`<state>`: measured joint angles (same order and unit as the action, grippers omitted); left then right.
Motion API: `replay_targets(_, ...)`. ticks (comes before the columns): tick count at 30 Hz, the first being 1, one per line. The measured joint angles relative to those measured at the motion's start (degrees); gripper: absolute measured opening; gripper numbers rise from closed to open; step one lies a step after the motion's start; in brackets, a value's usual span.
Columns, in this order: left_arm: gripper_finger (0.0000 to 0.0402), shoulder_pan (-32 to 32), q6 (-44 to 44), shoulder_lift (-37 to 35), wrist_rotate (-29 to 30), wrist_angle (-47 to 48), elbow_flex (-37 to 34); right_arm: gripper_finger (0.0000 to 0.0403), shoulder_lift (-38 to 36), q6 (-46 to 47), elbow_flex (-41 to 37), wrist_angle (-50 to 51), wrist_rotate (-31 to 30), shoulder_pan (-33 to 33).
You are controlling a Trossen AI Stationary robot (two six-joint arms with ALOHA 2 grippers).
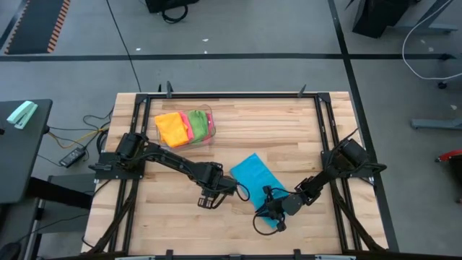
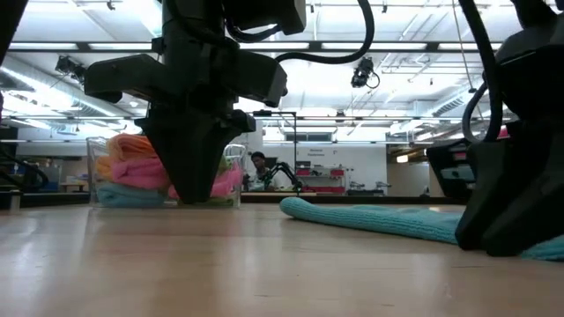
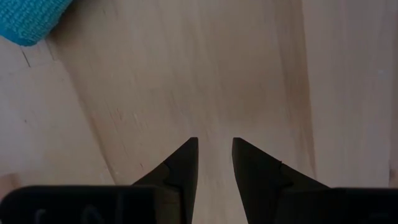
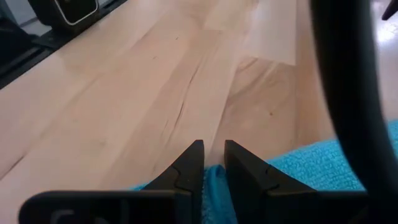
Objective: Fold microfiber towels
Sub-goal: Fold the blue microfiber towel
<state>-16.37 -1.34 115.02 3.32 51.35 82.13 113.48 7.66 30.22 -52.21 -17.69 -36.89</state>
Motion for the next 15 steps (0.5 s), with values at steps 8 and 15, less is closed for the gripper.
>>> replay_targets(8,0.0107,0.0,-0.7,0.0,0.0,0.0,0.0,0.0073,-0.2,0.1,0.1,0.7,-0.2,0.0)
replay_targets(15,0.0107,0.0,-1.5,0.0,0.0,0.6,0.0,0.0073,-9.8,-3.4,-0.1,8.6,-2.7,0.0)
